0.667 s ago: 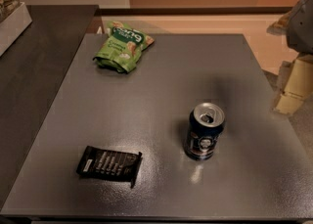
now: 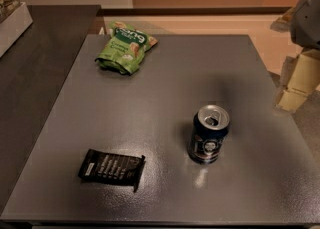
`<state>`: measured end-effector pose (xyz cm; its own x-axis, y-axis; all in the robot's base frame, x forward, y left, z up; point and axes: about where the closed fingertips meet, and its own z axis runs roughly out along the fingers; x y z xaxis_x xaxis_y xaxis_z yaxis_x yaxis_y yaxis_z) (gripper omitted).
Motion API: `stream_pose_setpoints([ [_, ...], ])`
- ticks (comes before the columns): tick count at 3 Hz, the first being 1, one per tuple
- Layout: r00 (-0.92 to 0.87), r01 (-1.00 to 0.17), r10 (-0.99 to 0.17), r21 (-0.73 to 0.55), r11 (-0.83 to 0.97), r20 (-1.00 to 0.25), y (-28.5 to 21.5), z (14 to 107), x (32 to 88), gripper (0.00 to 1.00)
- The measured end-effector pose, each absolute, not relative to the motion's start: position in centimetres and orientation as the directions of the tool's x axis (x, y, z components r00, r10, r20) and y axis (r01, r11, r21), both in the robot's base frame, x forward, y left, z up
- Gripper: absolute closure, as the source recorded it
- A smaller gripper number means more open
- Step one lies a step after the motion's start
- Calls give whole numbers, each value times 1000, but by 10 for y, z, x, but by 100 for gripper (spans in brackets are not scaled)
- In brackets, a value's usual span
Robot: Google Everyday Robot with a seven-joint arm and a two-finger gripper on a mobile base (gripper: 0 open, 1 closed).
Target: Move green rice chip bag near rxbar chocolate
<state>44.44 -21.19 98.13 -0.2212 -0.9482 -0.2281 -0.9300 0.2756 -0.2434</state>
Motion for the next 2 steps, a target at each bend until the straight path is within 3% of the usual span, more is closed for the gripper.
stream_pose_setpoints([
  [2,-181,-930,-924,-248,273,-337,-175,978,506,0],
])
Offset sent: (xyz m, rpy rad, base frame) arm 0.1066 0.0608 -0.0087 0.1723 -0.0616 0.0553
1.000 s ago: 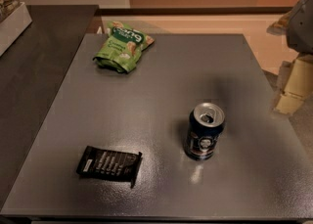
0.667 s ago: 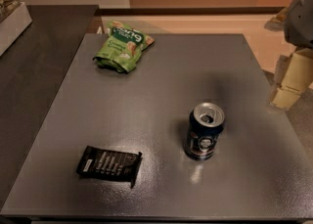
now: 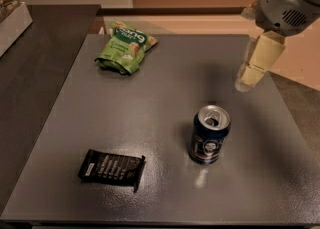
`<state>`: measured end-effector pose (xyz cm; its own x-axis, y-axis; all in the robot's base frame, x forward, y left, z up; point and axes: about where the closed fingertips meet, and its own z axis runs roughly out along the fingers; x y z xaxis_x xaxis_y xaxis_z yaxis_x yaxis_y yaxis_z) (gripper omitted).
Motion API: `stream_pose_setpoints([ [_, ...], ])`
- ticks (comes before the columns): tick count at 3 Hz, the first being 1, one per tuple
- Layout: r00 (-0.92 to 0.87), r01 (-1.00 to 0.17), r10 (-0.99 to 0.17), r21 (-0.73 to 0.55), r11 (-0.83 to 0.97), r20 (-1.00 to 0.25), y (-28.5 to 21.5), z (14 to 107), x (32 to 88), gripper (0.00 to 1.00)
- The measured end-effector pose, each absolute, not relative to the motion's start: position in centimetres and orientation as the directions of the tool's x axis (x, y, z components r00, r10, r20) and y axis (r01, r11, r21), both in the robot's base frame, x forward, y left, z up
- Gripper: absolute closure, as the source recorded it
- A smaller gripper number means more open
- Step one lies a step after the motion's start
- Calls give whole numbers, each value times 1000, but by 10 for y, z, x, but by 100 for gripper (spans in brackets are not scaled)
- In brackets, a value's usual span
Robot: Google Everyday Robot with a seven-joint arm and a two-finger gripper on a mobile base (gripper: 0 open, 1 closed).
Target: Move green rice chip bag near rxbar chocolate
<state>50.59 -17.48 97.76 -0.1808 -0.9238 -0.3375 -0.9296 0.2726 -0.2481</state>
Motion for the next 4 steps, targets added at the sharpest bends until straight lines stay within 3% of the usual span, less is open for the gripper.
stream_pose_setpoints([
  [2,-180,-919,-877,-242,312,-446,-117,964,576,0],
  [4,-322,-901,-814,-108,420,-483,-38,936,625,0],
])
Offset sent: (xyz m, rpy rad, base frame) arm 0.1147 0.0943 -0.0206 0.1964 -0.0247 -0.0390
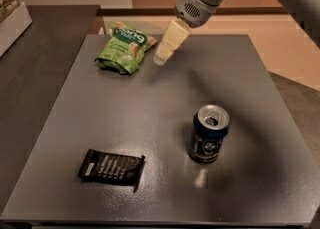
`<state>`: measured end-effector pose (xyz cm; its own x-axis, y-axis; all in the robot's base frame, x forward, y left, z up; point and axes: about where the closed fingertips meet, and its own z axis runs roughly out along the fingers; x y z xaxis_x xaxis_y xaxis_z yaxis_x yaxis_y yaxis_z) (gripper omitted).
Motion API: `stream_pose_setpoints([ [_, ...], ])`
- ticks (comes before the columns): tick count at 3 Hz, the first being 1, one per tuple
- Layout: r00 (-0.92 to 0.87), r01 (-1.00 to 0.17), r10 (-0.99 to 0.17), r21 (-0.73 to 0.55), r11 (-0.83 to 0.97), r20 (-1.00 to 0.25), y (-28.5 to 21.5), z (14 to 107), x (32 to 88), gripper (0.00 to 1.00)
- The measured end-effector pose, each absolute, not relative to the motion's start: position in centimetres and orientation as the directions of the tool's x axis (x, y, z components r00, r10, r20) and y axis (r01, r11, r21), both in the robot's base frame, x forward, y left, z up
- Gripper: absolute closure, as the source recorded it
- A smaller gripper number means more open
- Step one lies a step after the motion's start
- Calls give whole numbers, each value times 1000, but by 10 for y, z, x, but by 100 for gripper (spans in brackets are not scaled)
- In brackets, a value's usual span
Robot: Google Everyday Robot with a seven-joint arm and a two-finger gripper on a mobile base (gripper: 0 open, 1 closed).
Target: Move green rice chip bag near rxbar chocolate
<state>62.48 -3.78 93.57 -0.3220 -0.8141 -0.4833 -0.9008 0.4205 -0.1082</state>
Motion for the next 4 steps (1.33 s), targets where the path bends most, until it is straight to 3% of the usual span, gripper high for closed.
stream_pose_setpoints([
  [1,-384,-888,-791,-43,457,-476,-4,923,639,0],
  [4,-535,-808,-728,10,588,-429,-1,900,653,0],
])
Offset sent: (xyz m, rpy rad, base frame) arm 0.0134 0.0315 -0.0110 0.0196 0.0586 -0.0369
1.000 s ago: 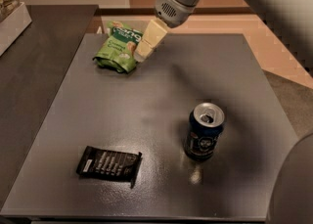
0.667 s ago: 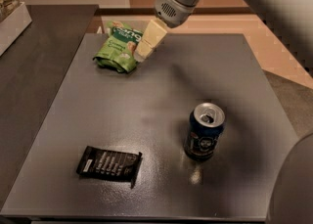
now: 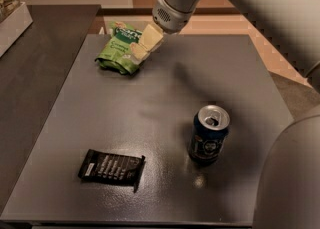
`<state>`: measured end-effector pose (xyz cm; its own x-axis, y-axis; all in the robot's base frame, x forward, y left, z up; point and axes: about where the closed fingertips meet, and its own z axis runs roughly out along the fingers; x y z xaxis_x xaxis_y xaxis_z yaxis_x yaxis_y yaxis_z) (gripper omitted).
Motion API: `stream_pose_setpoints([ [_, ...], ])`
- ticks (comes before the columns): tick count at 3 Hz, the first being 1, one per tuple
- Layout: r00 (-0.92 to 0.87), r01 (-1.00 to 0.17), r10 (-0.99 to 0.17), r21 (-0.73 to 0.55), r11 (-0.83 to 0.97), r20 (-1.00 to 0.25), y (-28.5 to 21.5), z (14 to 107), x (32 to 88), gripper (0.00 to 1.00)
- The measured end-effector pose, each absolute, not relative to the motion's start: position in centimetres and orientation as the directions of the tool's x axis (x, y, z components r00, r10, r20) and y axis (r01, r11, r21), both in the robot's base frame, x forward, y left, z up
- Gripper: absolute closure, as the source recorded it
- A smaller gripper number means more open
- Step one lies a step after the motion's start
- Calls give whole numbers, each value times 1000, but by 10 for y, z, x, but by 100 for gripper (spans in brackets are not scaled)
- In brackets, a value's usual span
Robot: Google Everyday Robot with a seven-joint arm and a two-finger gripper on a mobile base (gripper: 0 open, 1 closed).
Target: Move green rice chip bag near rxbar chocolate
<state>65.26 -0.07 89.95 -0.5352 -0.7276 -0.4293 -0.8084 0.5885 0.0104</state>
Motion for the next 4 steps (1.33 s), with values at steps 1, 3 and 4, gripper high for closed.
stream_pose_setpoints([
  [1,-618,-731,-649,20,682,-443,4,893,673,0],
  [3,-741,-572,-437,139,808,-510,26,897,727,0],
  [4,-788,-521,-365,223,824,-496,46,897,743,0],
])
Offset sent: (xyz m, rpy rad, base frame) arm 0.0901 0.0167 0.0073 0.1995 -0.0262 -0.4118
